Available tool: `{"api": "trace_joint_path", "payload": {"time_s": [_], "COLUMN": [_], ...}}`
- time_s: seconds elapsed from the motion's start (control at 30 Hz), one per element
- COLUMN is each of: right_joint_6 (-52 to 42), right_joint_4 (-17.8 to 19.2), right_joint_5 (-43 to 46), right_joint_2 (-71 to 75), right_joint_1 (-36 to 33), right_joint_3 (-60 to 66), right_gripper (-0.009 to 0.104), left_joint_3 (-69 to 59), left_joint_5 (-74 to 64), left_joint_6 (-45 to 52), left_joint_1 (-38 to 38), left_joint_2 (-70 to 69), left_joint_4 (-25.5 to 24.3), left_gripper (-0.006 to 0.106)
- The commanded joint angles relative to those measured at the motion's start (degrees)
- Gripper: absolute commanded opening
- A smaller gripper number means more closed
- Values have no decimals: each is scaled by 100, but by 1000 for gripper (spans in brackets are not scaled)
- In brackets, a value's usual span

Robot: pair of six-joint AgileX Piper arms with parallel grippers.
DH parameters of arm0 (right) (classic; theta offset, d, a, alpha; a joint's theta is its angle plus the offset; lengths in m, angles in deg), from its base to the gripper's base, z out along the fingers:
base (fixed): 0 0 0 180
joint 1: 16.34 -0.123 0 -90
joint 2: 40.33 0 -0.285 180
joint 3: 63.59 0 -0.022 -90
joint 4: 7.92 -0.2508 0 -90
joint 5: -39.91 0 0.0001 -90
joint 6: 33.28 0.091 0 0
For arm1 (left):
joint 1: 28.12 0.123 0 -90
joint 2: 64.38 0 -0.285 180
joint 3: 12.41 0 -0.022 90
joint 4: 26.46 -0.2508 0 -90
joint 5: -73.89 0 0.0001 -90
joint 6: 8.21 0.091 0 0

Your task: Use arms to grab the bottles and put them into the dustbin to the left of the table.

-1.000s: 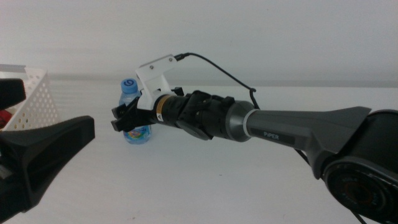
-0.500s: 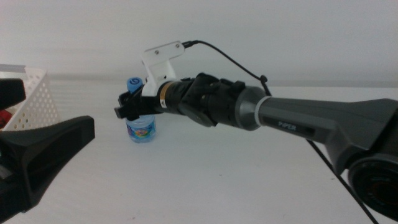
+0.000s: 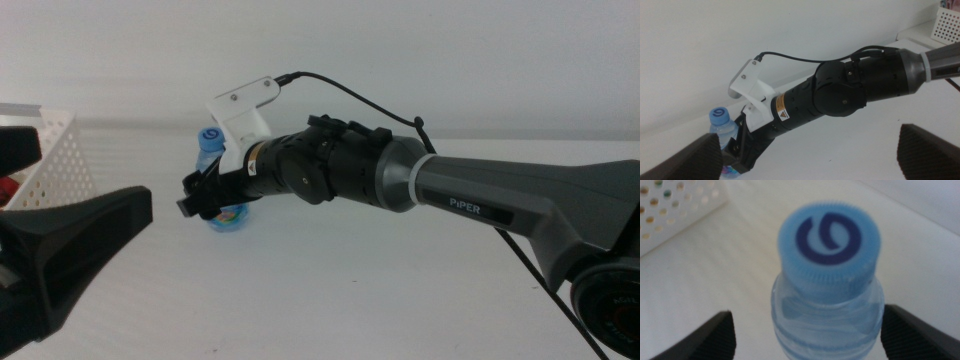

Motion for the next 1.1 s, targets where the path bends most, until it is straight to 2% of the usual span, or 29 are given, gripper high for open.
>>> {"api": "trace_joint_path", "payload": {"time_s": [0.0, 0.2, 0.47, 0.83, 0.9, 1.07], "right_joint_6": [-270, -270, -345, -805, -827, -709], "right_joint_4": [-109, -131, -116, -133, -81, 550], "right_joint_5": [-143, -353, -1172, -2760, -3081, -4425], "right_joint_2": [165, 411, 791, 2903, 3513, 4753], "right_joint_1": [-43, -43, -31, 24, 127, 323], "right_joint_3": [-47, -47, -34, 952, 1304, 1958], "right_gripper": [77, 77, 77, 77, 77, 77], "left_joint_3": [-24, -24, -24, -24, -24, -24], "left_joint_5": [114, 114, 114, 114, 114, 114], "left_joint_6": [-8, -8, -8, -8, -8, -8], "left_joint_1": [-27, -27, -27, -27, -27, -27], "left_joint_2": [-31, -31, -31, -31, -31, -31], "left_joint_4": [43, 43, 43, 43, 43, 43], "left_gripper": [94, 94, 94, 94, 94, 94]}}
